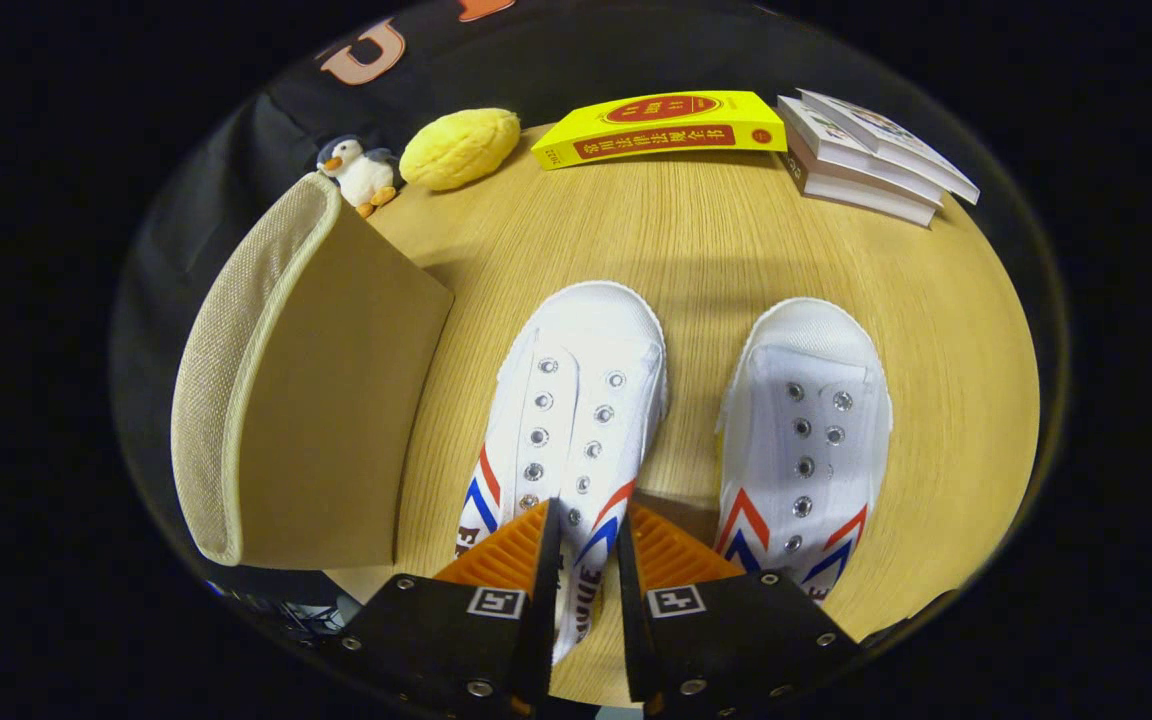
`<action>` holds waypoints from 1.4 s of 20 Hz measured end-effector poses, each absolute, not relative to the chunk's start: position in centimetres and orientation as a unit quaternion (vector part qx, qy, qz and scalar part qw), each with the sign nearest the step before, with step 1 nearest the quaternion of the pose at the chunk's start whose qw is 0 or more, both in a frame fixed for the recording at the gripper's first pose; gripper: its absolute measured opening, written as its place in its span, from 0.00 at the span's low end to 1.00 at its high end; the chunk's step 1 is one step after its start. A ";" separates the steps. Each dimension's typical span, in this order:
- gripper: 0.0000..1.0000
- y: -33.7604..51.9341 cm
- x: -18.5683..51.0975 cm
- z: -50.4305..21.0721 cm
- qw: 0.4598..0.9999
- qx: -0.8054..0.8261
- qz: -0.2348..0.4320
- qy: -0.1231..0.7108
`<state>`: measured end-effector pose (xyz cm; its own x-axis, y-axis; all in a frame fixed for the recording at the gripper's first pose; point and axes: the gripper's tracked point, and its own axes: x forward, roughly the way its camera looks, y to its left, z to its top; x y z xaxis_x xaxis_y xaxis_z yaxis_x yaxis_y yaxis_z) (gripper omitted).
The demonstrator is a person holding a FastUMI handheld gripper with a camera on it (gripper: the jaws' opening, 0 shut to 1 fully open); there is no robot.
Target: Open the storage box then place both shoes into the box .Put the left shoe in first, then the right shoe, with the right side of both shoes facing outward in a uniform manner.
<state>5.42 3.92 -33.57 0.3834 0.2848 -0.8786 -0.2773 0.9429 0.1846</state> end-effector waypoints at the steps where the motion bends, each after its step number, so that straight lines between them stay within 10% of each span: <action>1: 0.28 3.9 5.4 -33.6 0.829 0.022 0.171 0.533; 9: 0.08 3.1 5.1 -33.1 0.824 0.056 0.161 0.541; 18: 0.90 12.3 3.7 -22.9 0.835 0.143 0.310 0.431; 28: 0.98 19.6 3.1 -21.2 0.712 0.376 0.400 0.437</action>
